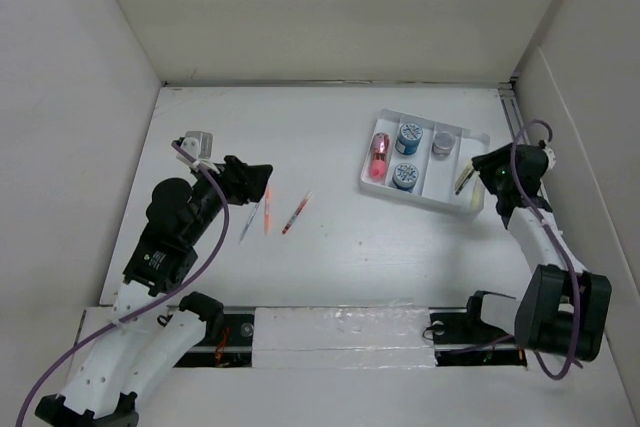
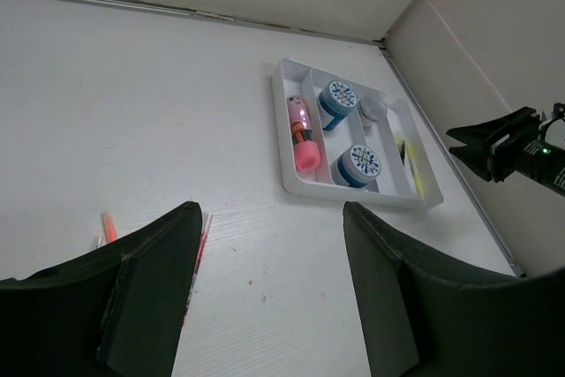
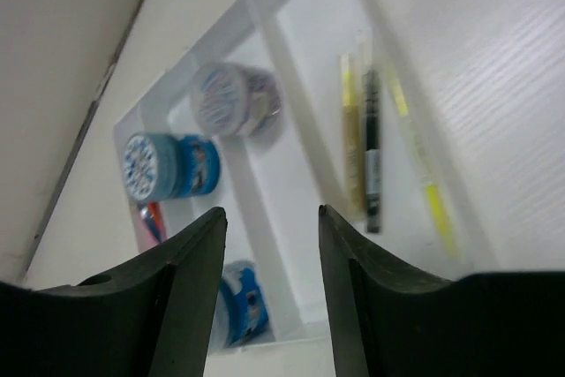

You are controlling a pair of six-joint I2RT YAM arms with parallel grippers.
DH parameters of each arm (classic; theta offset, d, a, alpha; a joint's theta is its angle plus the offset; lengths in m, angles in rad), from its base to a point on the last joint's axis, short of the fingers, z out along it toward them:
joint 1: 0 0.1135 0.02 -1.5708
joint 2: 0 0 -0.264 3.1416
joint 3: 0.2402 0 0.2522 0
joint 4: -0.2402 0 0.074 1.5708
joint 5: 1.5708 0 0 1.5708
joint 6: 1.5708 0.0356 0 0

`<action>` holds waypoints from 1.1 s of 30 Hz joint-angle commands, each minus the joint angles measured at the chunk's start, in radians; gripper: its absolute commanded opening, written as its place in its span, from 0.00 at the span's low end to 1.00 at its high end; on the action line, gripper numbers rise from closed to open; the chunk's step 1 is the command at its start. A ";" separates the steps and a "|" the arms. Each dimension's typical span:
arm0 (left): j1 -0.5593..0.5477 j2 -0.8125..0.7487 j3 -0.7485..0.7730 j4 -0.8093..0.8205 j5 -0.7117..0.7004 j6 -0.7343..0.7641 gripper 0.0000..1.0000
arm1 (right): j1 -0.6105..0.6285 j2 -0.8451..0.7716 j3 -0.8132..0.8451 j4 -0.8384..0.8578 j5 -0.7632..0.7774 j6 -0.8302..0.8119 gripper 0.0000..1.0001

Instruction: Organize the desk

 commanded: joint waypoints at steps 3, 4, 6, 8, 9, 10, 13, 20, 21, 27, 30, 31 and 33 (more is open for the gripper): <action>-0.003 0.004 0.029 0.038 -0.019 -0.006 0.61 | 0.351 -0.090 0.024 0.036 0.197 -0.046 0.35; -0.003 0.008 0.030 0.033 -0.022 -0.008 0.60 | 0.423 -0.063 0.039 0.033 0.226 -0.052 0.20; -0.003 0.005 0.027 0.024 -0.068 -0.012 0.57 | 0.630 -0.014 0.094 0.026 0.323 -0.055 0.05; -0.003 0.004 0.021 0.018 -0.132 -0.017 0.53 | 0.758 0.077 0.159 0.037 0.365 -0.050 0.00; -0.003 0.007 0.022 0.012 -0.140 -0.021 0.52 | 0.880 0.112 0.180 0.045 0.410 -0.046 0.00; -0.003 0.018 0.027 0.007 -0.146 -0.023 0.51 | 0.939 0.147 0.205 0.057 0.437 -0.043 0.00; -0.003 0.019 0.032 0.007 -0.159 -0.034 0.49 | 1.118 0.310 0.321 0.047 0.536 -0.043 0.12; -0.003 -0.050 0.016 0.018 -0.222 -0.040 0.50 | 1.258 0.683 0.636 -0.147 0.636 -0.012 0.72; -0.003 -0.053 0.018 0.015 -0.223 -0.040 0.50 | 1.258 0.718 0.670 -0.170 0.645 -0.004 0.72; -0.003 -0.074 0.016 0.010 -0.223 -0.037 0.50 | 1.288 0.870 0.800 -0.246 0.682 0.039 0.72; -0.003 -0.077 0.018 0.012 -0.205 -0.037 0.51 | 1.307 0.942 0.878 -0.346 0.728 0.072 0.63; -0.003 -0.081 0.015 0.013 -0.202 -0.037 0.51 | 1.308 0.952 0.882 -0.378 0.750 0.080 0.60; -0.003 -0.081 0.016 0.013 -0.203 -0.035 0.51 | 1.308 0.959 0.860 -0.397 0.777 0.114 0.53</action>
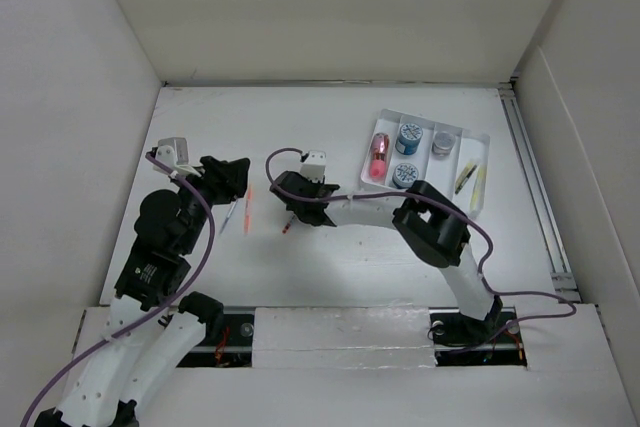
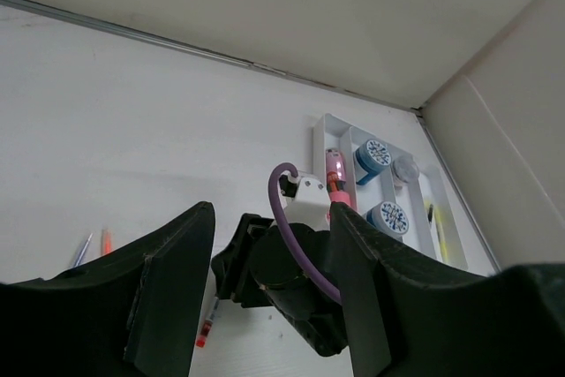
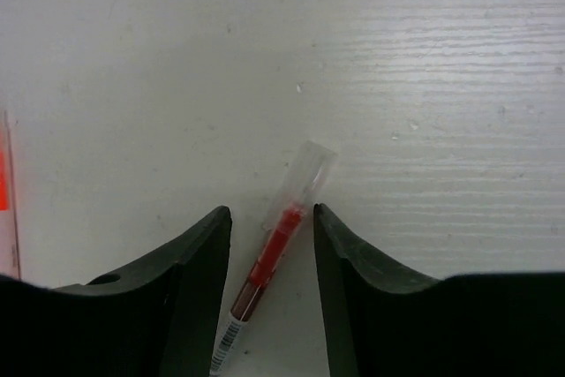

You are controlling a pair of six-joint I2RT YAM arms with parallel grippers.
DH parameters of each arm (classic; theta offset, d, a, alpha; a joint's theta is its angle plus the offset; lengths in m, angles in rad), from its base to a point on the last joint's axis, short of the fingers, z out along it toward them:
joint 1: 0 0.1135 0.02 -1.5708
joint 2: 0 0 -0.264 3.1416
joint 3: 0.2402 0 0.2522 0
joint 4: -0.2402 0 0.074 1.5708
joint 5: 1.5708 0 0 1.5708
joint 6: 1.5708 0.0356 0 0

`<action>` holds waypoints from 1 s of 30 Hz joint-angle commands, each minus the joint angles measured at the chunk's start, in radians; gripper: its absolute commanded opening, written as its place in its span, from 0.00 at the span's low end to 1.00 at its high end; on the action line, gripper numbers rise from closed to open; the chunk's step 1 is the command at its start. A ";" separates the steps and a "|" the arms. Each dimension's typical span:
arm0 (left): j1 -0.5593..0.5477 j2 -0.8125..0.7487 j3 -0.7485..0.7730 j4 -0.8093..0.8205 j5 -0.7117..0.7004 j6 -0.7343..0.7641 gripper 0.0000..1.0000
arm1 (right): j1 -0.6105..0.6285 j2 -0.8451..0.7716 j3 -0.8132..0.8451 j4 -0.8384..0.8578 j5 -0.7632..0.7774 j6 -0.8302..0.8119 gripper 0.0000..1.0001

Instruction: Organize the desk

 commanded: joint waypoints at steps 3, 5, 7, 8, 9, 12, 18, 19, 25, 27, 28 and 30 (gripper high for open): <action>-0.002 -0.014 0.018 0.029 0.021 -0.005 0.51 | 0.014 0.008 -0.047 -0.121 0.073 0.090 0.31; -0.002 -0.017 0.015 0.030 0.023 -0.005 0.51 | 0.014 -0.010 -0.081 -0.113 0.075 0.110 0.23; -0.002 -0.014 0.018 0.032 0.023 -0.005 0.51 | 0.014 -0.052 -0.123 -0.099 0.084 0.115 0.11; -0.002 -0.011 0.018 0.030 0.032 -0.005 0.51 | 0.014 -0.070 -0.135 -0.093 0.087 0.116 0.08; -0.002 -0.012 0.018 0.032 0.035 -0.003 0.51 | 0.003 -0.092 -0.149 -0.086 0.093 0.116 0.06; -0.002 -0.017 0.016 0.033 0.035 -0.003 0.52 | -0.023 -0.217 -0.221 -0.050 0.118 0.101 0.02; -0.002 -0.015 0.015 0.036 0.057 -0.002 0.52 | -0.219 -0.575 -0.422 -0.039 0.152 0.040 0.02; -0.002 -0.015 0.016 0.035 0.055 -0.002 0.52 | -0.265 -0.624 -0.454 -0.033 0.142 0.021 0.03; -0.002 -0.015 0.018 0.041 0.077 0.000 0.52 | -0.677 -0.853 -0.611 -0.024 -0.022 -0.135 0.04; -0.002 -0.008 0.019 0.041 0.081 0.000 0.52 | -0.755 -0.848 -0.615 -0.029 -0.072 -0.160 0.04; -0.002 -0.009 0.018 0.041 0.086 0.000 0.52 | -0.788 -0.838 -0.615 -0.014 -0.085 -0.169 0.04; -0.002 -0.014 0.016 0.038 0.084 0.000 0.53 | -0.877 -0.793 -0.608 -0.004 -0.130 -0.187 0.04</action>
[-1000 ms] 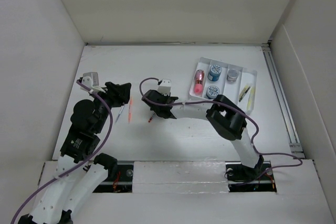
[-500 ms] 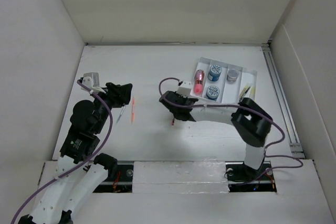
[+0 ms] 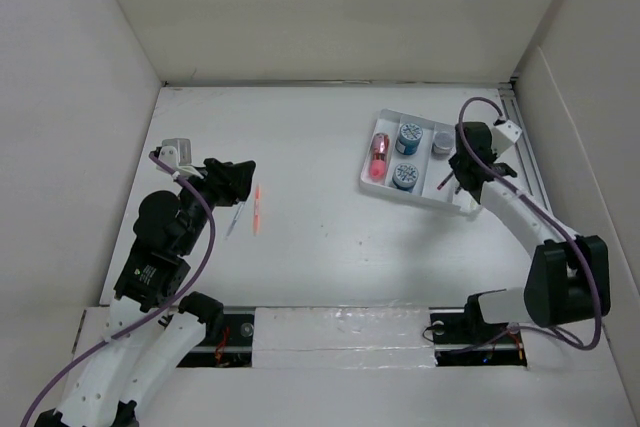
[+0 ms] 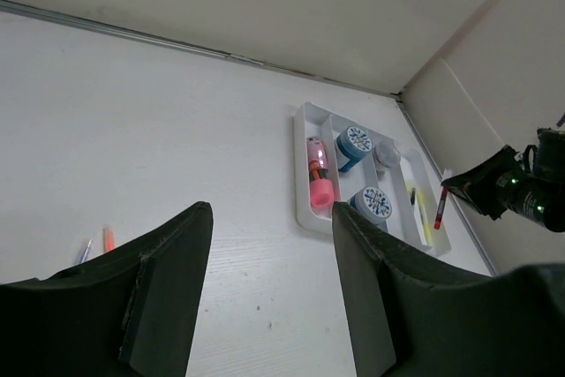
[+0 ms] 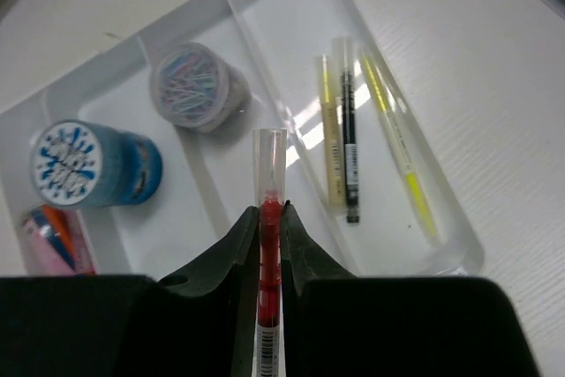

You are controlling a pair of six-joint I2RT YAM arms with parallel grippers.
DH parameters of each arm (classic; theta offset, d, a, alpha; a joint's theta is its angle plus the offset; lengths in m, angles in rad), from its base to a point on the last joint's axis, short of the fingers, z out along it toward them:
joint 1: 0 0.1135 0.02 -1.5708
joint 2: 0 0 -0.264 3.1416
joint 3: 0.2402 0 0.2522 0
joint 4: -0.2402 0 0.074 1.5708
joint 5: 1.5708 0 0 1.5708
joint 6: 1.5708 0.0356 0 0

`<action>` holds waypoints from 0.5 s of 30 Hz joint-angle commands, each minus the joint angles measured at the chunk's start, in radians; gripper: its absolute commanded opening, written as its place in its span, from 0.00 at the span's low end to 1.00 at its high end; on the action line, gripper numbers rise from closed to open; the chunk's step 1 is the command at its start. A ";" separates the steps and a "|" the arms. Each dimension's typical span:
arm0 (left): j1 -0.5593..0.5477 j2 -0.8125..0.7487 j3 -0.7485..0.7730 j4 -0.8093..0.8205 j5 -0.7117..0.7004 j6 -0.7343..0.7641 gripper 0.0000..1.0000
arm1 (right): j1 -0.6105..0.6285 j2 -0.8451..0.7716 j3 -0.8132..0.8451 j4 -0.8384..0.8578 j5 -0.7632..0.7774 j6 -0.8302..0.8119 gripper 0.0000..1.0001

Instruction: Organize the desk

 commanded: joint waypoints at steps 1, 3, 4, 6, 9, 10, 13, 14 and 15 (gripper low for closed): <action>-0.002 -0.006 0.019 0.037 0.010 0.001 0.53 | -0.089 0.069 0.008 0.026 -0.125 -0.079 0.04; -0.002 0.002 0.021 0.034 0.002 0.004 0.53 | -0.165 0.115 0.036 0.034 -0.183 -0.104 0.04; -0.002 -0.001 0.019 0.034 0.006 0.004 0.53 | -0.185 0.158 0.059 0.040 -0.207 -0.110 0.04; -0.002 -0.006 0.018 0.034 0.005 0.007 0.53 | -0.235 0.192 0.068 0.067 -0.315 -0.127 0.05; -0.002 0.000 0.021 0.031 -0.004 0.009 0.53 | -0.295 0.238 0.065 0.119 -0.444 -0.123 0.12; -0.002 -0.001 0.019 0.031 -0.003 0.009 0.53 | -0.309 0.249 0.068 0.136 -0.466 -0.121 0.13; -0.002 -0.007 0.016 0.032 -0.003 0.009 0.53 | -0.341 0.279 0.085 0.143 -0.507 -0.112 0.14; -0.002 -0.006 0.018 0.034 -0.004 0.009 0.53 | -0.353 0.286 0.086 0.144 -0.501 -0.101 0.14; -0.002 0.005 0.019 0.034 -0.001 0.009 0.53 | -0.353 0.292 0.099 0.144 -0.486 -0.096 0.15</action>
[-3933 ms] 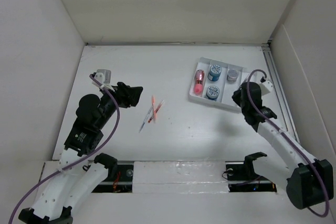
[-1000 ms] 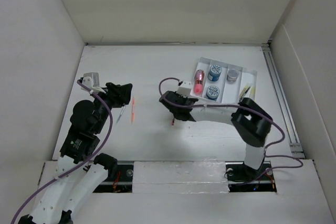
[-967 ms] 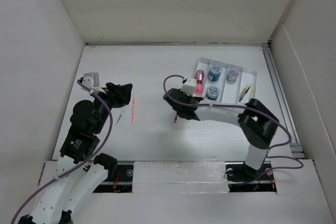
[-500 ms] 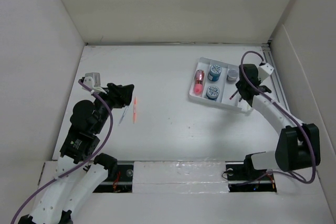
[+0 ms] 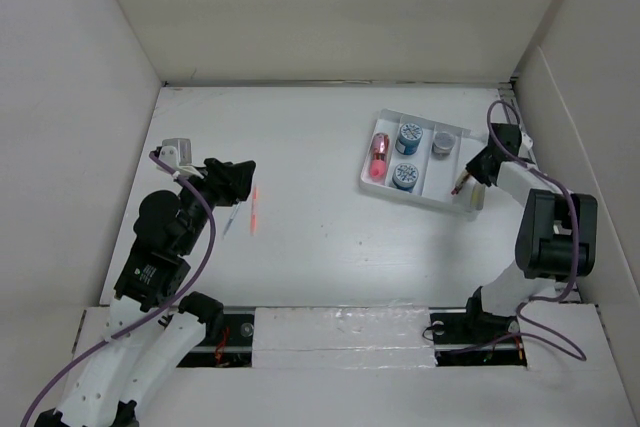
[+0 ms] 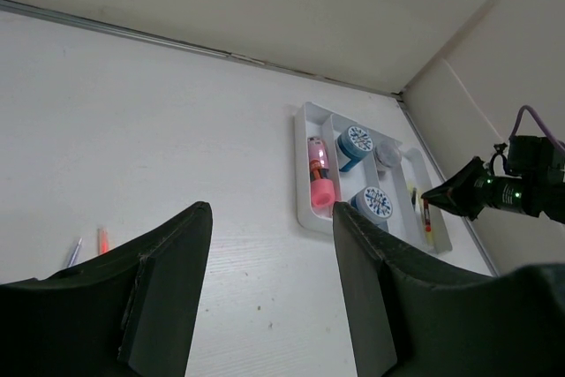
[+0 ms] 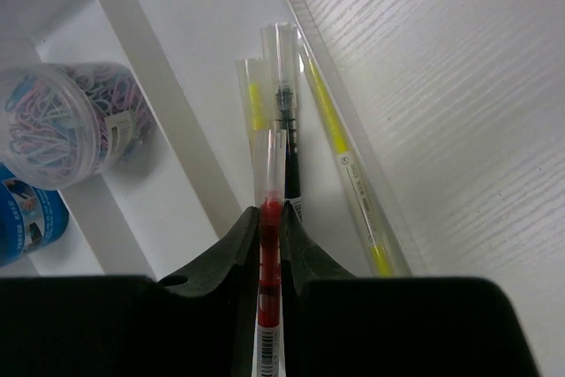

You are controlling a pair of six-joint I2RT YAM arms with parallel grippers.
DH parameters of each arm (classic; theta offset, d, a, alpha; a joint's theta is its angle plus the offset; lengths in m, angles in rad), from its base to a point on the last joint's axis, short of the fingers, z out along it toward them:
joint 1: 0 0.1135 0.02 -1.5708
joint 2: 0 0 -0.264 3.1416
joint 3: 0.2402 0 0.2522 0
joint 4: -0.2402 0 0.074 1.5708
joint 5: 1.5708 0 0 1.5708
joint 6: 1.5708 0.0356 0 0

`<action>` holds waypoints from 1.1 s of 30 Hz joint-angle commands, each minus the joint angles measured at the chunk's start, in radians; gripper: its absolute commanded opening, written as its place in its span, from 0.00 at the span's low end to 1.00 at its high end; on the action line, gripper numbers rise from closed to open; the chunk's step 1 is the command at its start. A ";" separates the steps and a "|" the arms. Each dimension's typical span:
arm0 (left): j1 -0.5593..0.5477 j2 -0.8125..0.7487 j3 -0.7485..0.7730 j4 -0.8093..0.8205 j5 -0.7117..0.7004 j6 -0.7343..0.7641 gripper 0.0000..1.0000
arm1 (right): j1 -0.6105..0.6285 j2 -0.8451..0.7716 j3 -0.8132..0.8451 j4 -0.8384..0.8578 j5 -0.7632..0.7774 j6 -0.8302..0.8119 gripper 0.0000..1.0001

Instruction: Organize the desk

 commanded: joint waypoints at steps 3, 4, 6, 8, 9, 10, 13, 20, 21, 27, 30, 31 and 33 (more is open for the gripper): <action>-0.002 -0.002 0.018 0.032 0.008 0.007 0.53 | -0.039 0.054 0.101 0.066 -0.030 0.015 0.16; -0.002 -0.002 0.016 0.032 0.007 0.008 0.53 | -0.039 0.071 0.130 0.066 -0.017 0.013 0.16; -0.002 0.000 0.018 0.029 -0.002 0.010 0.53 | -0.048 0.127 0.164 0.043 0.001 0.002 0.15; -0.002 0.000 0.019 0.029 -0.002 0.011 0.53 | -0.048 0.148 0.204 0.048 0.004 -0.001 0.15; -0.002 -0.006 0.019 0.026 -0.002 0.011 0.53 | -0.048 0.154 0.210 0.052 -0.005 -0.004 0.17; -0.002 -0.008 0.019 0.028 -0.004 0.011 0.53 | -0.048 0.164 0.227 0.048 -0.002 -0.004 0.18; -0.002 0.001 0.021 0.026 -0.008 0.011 0.53 | -0.057 0.190 0.261 0.011 0.038 -0.016 0.45; -0.002 0.001 0.021 0.029 -0.002 0.013 0.53 | -0.016 -0.004 0.183 0.072 0.053 0.005 0.79; -0.002 0.000 0.018 0.029 0.001 0.013 0.53 | 0.005 -0.035 0.161 0.083 0.064 -0.001 0.79; -0.002 -0.009 0.018 0.029 -0.002 0.010 0.53 | 0.298 -0.202 0.097 0.120 0.121 -0.059 0.61; -0.002 -0.018 0.019 0.031 -0.013 0.004 0.53 | 0.510 -0.214 0.066 0.146 0.105 -0.062 0.23; -0.002 -0.018 0.024 0.026 -0.028 0.002 0.53 | 0.566 -0.196 0.057 0.159 0.102 -0.042 0.13; -0.002 -0.023 0.029 0.013 -0.042 -0.010 0.53 | 0.742 -0.159 0.060 0.208 0.130 -0.019 0.00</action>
